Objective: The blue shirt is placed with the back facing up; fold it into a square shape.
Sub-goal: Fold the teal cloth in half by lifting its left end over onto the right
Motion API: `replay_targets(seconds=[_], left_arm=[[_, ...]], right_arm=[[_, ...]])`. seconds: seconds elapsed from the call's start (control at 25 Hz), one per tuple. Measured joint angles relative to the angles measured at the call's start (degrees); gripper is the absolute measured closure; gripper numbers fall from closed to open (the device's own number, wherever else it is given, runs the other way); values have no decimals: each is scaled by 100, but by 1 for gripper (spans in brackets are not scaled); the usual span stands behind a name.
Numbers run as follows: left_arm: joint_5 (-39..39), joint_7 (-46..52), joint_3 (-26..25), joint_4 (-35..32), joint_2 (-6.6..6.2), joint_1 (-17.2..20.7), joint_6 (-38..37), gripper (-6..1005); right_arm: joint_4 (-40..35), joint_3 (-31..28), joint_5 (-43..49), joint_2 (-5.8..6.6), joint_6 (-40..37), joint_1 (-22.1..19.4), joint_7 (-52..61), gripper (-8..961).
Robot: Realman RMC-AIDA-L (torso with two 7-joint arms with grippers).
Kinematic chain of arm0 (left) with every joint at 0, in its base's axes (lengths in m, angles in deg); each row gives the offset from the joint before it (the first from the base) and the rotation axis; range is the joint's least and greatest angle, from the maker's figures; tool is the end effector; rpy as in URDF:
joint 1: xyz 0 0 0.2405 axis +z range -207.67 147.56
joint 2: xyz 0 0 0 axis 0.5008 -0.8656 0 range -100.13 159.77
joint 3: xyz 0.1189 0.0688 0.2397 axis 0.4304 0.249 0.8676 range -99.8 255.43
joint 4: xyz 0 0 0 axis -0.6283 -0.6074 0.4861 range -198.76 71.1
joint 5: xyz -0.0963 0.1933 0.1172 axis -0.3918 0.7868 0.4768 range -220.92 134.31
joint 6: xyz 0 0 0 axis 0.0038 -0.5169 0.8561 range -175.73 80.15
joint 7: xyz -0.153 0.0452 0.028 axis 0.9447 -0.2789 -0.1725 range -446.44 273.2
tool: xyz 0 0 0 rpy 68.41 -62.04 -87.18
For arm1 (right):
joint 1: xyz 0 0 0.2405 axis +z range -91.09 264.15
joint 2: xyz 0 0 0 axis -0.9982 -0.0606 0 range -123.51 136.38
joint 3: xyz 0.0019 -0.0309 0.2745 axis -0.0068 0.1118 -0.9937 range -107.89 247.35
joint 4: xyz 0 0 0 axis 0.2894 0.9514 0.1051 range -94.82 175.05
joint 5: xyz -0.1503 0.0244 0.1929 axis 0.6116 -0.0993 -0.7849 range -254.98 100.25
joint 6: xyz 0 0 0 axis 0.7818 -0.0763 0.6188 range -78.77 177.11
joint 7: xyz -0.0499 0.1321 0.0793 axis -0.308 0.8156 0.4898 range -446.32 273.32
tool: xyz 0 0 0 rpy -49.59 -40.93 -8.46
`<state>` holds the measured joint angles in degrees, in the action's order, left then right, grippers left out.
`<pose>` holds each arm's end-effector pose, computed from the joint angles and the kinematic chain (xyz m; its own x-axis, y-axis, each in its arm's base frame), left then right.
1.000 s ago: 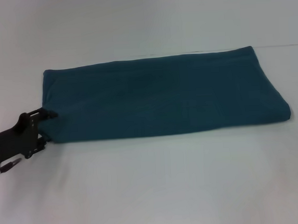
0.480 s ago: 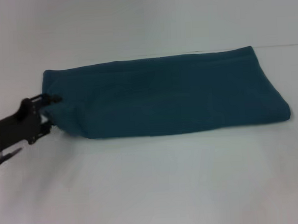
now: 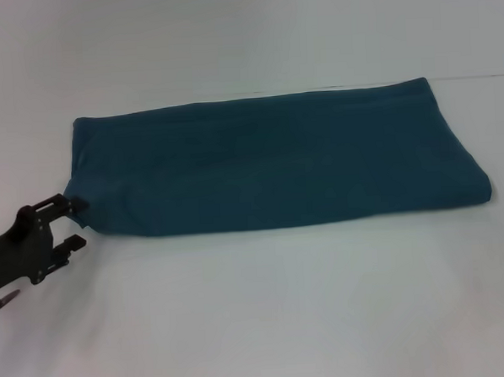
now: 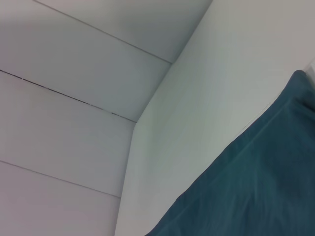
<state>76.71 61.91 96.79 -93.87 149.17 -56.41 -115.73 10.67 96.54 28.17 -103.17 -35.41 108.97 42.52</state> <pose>-0.4032 0.3690 -0.0074 -0.5551 0.5939 0.5824 0.8285 0.3323 0.4508 0.3917 0.3561 0.0747 -0.1773 -0.6941 -0.6977 -0.9391 -0.0928 0.3310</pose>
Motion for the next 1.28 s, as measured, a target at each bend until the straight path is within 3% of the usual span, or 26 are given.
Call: replay_targets(seconds=[0.64,1.16,1.28], left_arm=[[108,45,495,422,-39,-589,913,393],[92,-26,497,301,-38,-577,887,429],[105,-35,500,298,-41,-576,887,569]], right_arm=[[0,0,20,0,12,-31,-42,94],[0,-10,-18,7,-7,-22,-2,96],[0,-22,-25,9,-14,-21,6,96]])
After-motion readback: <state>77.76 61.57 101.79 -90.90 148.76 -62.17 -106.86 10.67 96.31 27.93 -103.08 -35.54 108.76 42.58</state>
